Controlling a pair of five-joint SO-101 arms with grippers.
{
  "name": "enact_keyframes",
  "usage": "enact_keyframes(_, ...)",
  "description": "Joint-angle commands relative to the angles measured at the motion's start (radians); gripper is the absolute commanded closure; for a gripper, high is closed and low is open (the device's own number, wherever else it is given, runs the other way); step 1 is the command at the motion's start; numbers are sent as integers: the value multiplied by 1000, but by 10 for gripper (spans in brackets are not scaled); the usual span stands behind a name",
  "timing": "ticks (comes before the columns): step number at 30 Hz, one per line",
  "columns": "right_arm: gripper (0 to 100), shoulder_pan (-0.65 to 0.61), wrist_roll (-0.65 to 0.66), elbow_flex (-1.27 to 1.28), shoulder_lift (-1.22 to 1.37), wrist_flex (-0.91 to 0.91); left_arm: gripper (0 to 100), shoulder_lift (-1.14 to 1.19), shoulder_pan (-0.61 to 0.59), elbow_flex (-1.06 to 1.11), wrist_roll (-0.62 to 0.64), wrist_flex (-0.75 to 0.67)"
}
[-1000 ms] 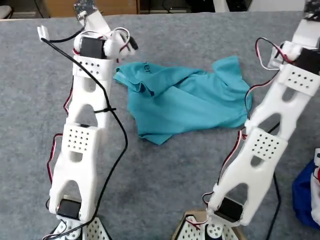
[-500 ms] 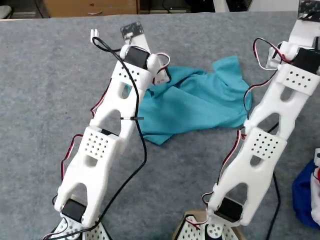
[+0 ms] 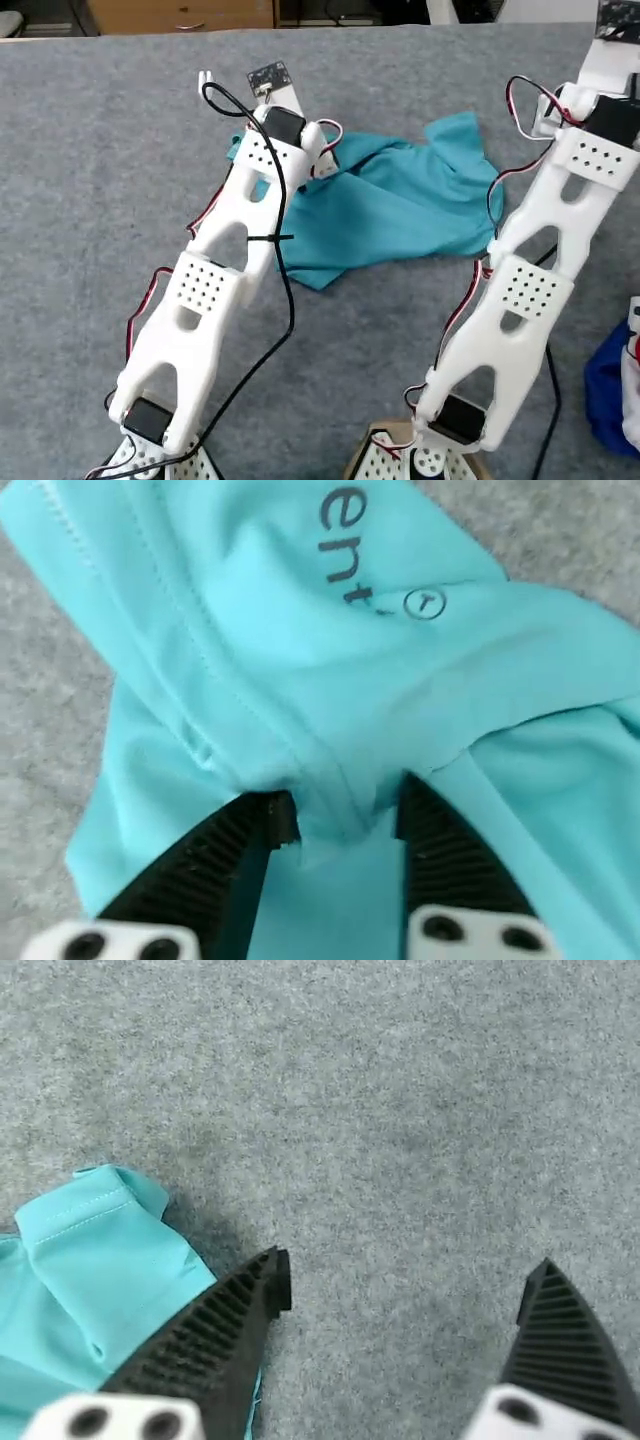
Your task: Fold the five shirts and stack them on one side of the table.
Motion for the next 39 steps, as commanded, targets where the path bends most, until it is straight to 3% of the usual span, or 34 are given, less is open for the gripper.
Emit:
enact_keyframes(1,649,-13,11,-41,-4,-5,901,-15,-12,-11,5,-41)
enact_keyframes(8,649,-13,9,-41,-4,-5,981,-15,-18,-51,5,-69)
enact_keyframes(15,649,-15,9,-41,-4,-5,980,-19,-29,-353,-18,48)
enact_keyframes(24,649,-48,11,-42,-10,15,980,-381,-29,-336,-187,121)
enact_keyframes(30,649,-231,66,-24,-4,77,980,-562,-29,-301,-239,196)
enact_keyframes(39,650,-515,15,217,70,-57,980,-610,-29,-37,-239,196)
